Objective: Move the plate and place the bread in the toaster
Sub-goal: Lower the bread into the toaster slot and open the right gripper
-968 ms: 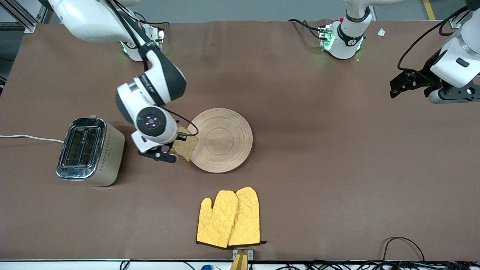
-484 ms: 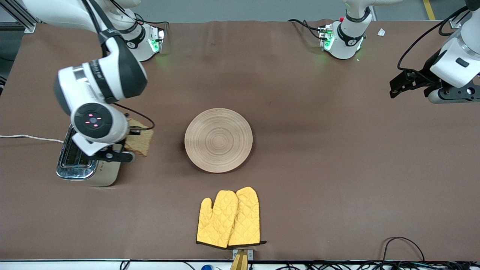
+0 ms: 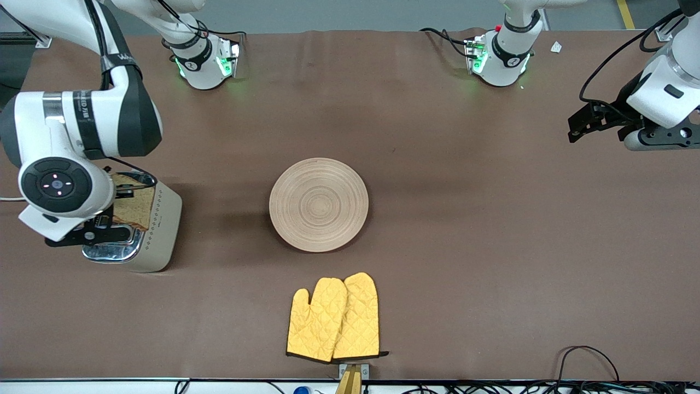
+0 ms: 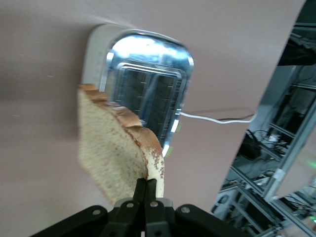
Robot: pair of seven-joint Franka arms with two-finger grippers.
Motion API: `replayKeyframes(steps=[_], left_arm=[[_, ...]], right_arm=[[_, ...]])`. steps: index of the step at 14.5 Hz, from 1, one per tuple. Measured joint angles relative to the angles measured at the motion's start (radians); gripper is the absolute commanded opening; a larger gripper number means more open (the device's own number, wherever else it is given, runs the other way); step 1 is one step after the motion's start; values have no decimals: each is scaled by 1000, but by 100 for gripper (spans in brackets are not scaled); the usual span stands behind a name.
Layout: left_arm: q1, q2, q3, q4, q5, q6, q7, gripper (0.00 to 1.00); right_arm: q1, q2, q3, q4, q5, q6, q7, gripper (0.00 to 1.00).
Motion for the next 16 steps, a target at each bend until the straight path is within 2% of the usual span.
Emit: replayKeyframes(steps=[4, 13, 14, 15, 16], left_arm=[[0, 0, 0, 0, 0, -4, -1, 100], [-6, 7, 0, -3, 0, -16, -44, 100], [-6, 8, 0, -4, 0, -16, -45, 100], [-6, 8, 0, -4, 0, -16, -45, 100], [-6, 8, 0, -4, 0, -16, -45, 100]], right_arm=[[-1, -2, -59, -2, -15, 0, -49, 1], [-2, 19, -115, -93, -30, 106, -34, 2], [-1, 24, -115, -96, -30, 112, -25, 3], [-1, 29, -115, -97, -29, 119, -17, 8], [-1, 35, -115, -97, -27, 123, -8, 22]])
